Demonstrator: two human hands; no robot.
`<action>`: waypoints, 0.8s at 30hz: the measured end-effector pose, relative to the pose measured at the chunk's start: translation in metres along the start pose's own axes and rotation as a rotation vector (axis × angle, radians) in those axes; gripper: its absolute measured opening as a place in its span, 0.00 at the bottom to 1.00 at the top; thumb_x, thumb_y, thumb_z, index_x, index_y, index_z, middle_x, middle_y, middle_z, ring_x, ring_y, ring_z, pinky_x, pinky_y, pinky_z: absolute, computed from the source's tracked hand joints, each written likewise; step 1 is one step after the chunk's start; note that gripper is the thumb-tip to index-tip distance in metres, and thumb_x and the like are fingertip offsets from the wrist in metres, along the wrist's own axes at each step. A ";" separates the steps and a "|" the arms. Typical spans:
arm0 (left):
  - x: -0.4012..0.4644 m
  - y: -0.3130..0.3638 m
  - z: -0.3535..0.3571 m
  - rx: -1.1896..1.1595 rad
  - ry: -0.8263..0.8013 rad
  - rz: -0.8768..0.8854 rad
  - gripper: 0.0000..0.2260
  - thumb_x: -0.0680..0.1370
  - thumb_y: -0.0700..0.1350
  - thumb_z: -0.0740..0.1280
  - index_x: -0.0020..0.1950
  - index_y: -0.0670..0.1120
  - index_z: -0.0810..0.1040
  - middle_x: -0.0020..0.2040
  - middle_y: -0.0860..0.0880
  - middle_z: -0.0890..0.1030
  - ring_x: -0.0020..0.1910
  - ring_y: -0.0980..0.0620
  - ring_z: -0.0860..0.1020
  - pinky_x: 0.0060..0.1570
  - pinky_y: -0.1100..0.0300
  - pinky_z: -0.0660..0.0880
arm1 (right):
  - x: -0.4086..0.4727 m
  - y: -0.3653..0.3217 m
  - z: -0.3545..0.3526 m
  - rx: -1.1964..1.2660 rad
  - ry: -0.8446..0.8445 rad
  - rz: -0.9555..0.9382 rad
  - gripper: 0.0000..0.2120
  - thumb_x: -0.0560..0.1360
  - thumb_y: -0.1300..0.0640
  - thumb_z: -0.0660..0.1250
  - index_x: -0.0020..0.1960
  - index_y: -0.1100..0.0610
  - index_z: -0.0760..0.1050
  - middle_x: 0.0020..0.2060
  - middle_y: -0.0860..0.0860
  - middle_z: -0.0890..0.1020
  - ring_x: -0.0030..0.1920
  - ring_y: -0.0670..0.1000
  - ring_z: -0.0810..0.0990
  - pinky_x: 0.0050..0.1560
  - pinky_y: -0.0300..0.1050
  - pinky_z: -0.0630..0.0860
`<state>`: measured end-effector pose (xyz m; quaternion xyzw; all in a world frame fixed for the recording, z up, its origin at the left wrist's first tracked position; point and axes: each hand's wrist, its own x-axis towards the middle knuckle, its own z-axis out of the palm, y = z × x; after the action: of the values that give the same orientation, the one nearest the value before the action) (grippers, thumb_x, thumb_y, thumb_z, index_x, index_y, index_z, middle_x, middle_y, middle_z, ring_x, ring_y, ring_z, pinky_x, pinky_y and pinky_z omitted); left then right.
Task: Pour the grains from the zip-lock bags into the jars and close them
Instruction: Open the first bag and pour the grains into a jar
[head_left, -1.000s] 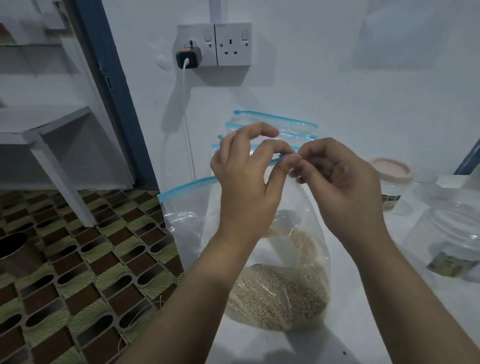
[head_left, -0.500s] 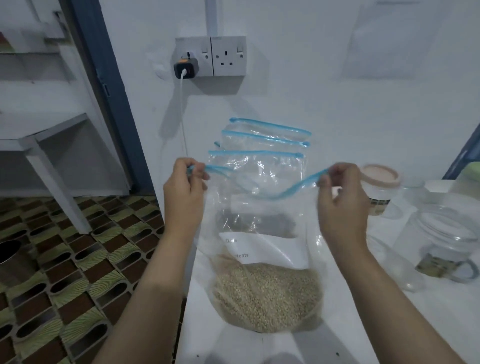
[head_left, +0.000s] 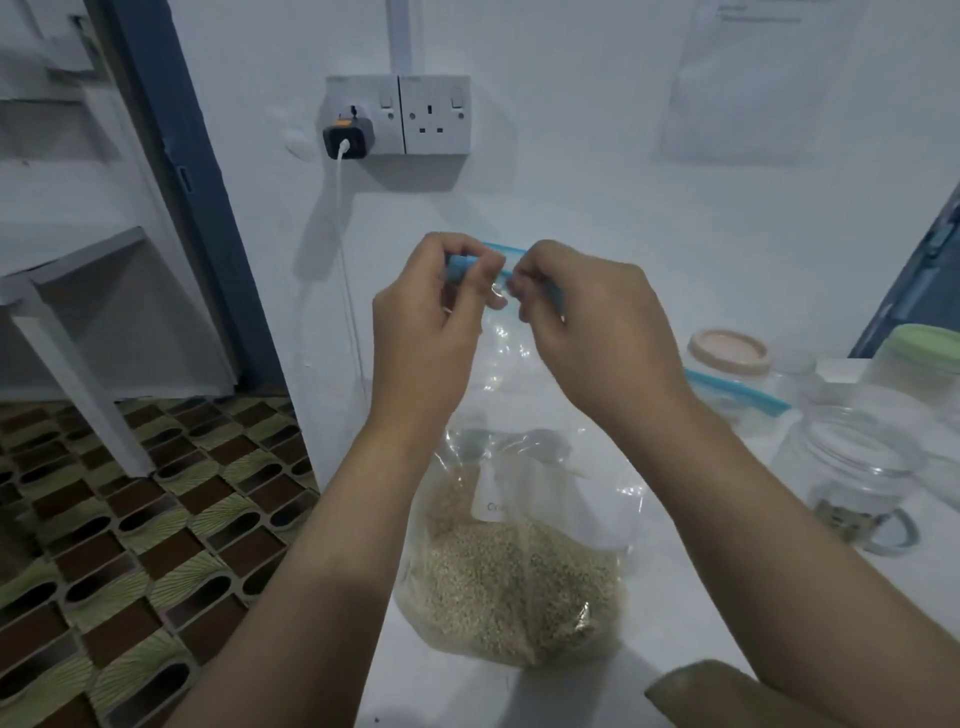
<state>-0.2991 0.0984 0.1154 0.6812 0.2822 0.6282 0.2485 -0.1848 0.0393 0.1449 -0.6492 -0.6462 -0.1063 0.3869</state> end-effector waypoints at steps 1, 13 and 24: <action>-0.004 -0.004 0.000 -0.026 -0.025 -0.026 0.04 0.81 0.50 0.64 0.54 0.52 0.74 0.42 0.54 0.82 0.39 0.55 0.79 0.42 0.55 0.77 | 0.003 0.004 0.004 0.028 0.035 0.019 0.08 0.82 0.52 0.59 0.51 0.52 0.76 0.40 0.47 0.82 0.42 0.54 0.77 0.43 0.52 0.76; -0.069 -0.048 -0.020 -0.013 -0.212 -0.216 0.15 0.83 0.52 0.58 0.43 0.45 0.75 0.33 0.57 0.72 0.32 0.59 0.69 0.34 0.67 0.67 | 0.007 0.021 -0.006 0.221 0.402 -0.113 0.09 0.80 0.56 0.60 0.47 0.58 0.76 0.36 0.50 0.80 0.37 0.54 0.76 0.39 0.54 0.73; 0.007 -0.029 -0.026 0.161 -0.299 0.067 0.13 0.80 0.48 0.63 0.41 0.43 0.79 0.36 0.49 0.77 0.32 0.57 0.68 0.36 0.62 0.66 | -0.002 0.050 -0.025 0.387 0.596 -0.058 0.07 0.81 0.63 0.59 0.51 0.60 0.76 0.35 0.48 0.77 0.35 0.43 0.72 0.38 0.31 0.65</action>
<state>-0.3265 0.1237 0.1028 0.7939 0.2685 0.5030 0.2115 -0.1294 0.0287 0.1424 -0.4857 -0.5312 -0.1779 0.6710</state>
